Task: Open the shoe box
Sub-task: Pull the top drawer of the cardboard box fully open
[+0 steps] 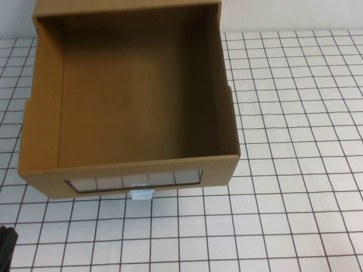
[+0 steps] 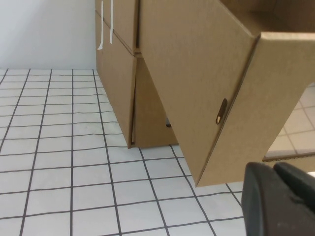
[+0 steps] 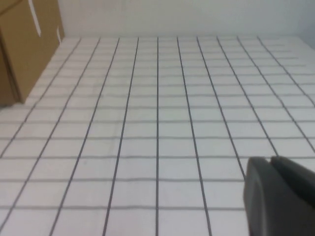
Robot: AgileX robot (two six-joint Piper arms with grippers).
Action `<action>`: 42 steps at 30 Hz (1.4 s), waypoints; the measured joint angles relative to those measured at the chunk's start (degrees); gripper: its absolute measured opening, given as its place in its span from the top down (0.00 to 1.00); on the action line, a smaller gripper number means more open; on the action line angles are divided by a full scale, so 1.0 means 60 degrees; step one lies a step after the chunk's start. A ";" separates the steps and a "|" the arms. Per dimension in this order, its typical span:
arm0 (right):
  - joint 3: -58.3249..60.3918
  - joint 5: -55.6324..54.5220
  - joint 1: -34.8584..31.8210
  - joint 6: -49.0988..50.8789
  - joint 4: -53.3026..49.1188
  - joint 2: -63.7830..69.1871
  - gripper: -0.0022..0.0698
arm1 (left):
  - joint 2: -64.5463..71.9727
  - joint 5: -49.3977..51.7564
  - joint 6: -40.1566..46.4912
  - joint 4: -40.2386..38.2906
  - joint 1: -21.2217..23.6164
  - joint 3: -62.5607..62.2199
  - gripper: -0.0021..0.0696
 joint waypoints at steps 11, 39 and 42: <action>0.0000 0.1083 0.0000 -0.0533 0.0164 0.0000 0.99 | 0.0000 0.0000 0.0000 0.0000 0.0000 0.0000 0.97; 0.0000 0.1083 0.0000 -0.0568 0.0186 0.0000 0.99 | 0.0000 -0.0888 -0.2017 0.2590 0.0000 0.0000 0.97; 0.0000 0.1083 0.0000 -0.0568 0.0186 0.0000 0.99 | 0.0000 -0.1019 -0.5067 0.6110 0.0000 0.0000 0.97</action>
